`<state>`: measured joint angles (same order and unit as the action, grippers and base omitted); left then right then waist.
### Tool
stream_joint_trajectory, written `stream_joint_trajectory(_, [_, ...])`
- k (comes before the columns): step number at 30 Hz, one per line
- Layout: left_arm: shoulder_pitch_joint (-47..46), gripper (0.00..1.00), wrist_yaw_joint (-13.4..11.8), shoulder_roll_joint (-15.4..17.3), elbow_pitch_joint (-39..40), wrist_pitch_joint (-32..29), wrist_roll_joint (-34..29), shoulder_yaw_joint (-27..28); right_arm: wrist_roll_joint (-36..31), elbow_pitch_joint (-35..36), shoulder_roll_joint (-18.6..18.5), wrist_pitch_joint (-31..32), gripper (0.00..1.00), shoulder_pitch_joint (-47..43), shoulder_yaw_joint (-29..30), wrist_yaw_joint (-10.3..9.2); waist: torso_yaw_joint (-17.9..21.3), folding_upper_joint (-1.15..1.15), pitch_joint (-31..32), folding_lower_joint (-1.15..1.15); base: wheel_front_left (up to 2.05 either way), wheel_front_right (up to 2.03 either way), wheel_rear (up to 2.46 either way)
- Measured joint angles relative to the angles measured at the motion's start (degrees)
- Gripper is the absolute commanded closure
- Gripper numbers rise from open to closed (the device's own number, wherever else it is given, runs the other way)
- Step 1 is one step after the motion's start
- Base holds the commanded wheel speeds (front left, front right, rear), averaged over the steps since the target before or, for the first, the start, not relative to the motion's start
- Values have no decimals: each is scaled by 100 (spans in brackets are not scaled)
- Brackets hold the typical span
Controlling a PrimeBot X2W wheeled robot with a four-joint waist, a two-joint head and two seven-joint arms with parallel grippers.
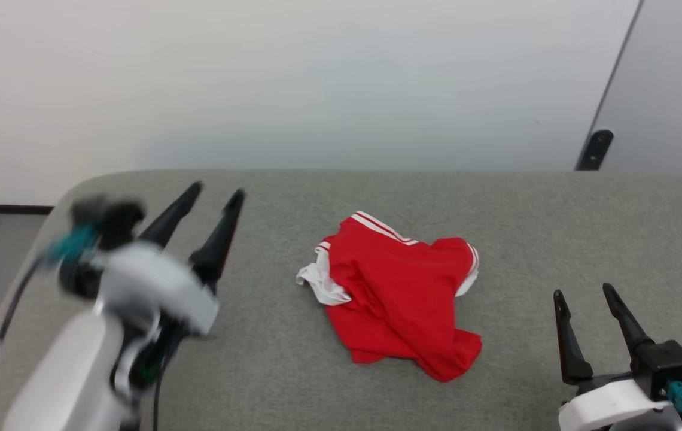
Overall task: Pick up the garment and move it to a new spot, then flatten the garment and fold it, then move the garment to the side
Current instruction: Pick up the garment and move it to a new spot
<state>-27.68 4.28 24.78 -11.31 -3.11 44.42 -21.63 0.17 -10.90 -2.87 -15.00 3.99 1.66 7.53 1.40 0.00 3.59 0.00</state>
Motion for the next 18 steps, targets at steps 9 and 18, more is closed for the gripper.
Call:
stream_joint_trajectory(9, [1857, 0, -483, -56, 690, 1730, -508, 495, -82, 286, 2, -1, 0, -335, 27, 0, -216, 0, 95, 0, 0, 0, 0])
stream_joint_trajectory(18, [2878, 0, -212, -822, 892, 1822, -1248, 1307, -132, 299, 2, -1, 0, -628, 170, 0, -385, 0, 249, 0, 0, 0, 0])
